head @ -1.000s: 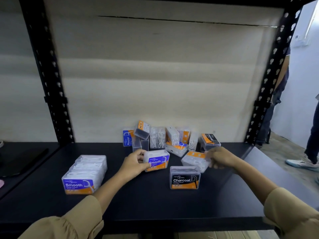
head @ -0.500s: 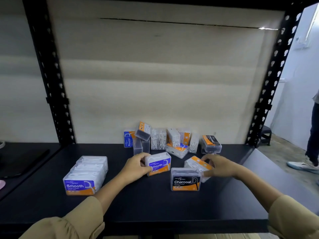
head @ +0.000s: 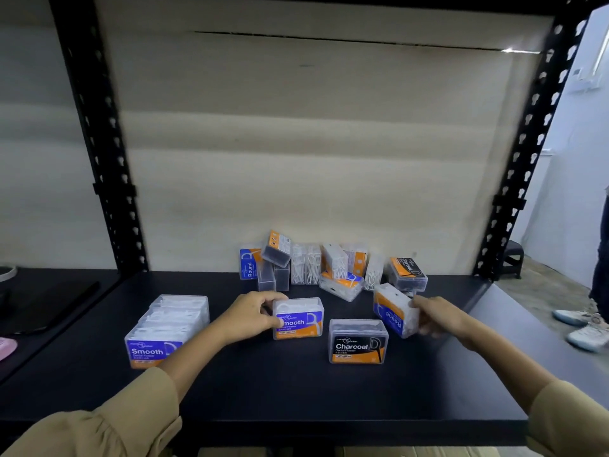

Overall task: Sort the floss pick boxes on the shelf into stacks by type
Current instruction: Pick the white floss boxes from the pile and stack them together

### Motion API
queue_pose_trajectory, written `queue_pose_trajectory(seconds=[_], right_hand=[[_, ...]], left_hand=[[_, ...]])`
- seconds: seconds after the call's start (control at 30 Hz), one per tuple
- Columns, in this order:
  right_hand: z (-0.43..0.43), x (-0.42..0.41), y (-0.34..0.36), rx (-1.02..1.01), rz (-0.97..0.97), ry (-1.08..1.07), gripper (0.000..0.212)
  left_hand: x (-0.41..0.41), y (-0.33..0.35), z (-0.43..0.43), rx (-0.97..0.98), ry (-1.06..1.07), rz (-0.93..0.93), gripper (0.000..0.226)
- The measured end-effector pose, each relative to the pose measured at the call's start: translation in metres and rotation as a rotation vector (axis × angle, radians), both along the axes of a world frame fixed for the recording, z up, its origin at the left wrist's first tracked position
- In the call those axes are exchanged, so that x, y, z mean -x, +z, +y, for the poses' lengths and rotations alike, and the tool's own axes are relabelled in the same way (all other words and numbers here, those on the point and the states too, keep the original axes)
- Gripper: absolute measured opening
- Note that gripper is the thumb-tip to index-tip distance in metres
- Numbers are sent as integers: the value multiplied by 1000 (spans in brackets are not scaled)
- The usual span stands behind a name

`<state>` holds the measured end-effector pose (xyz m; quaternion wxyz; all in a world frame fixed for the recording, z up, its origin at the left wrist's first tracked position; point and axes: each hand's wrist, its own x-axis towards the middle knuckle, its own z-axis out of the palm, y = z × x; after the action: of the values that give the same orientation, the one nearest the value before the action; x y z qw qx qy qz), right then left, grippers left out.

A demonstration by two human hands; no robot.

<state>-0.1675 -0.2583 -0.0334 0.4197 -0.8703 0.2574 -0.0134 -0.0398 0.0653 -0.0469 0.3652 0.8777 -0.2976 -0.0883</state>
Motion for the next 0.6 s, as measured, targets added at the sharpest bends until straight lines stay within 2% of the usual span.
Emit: queue_pose_trajectory(seconds=[0.1,0.23,0.4,0.47,0.53,0.6], right_hand=[[-6,-3,-4,68,-23,-89,35],[-9,-6,-3,128,-138,-161,29],[5,-8,0,262,-88,-45,37],[9,-10,2,312,-76,-38,32],[10,-12,3,268,-112,-104,27],[8,-13,2,94,-123,-166,26]], left_hand=[[0,4,2,-51,-11,-28,46],[1,8,2,-141,-11,-107,51],[2,9,-1,-212,-6,-170,59],[3,9,-3,-212,-6,-183,56],[4,9,-3,-207,-1,-183,54],[5,9,-3,-199,3,-172,53]])
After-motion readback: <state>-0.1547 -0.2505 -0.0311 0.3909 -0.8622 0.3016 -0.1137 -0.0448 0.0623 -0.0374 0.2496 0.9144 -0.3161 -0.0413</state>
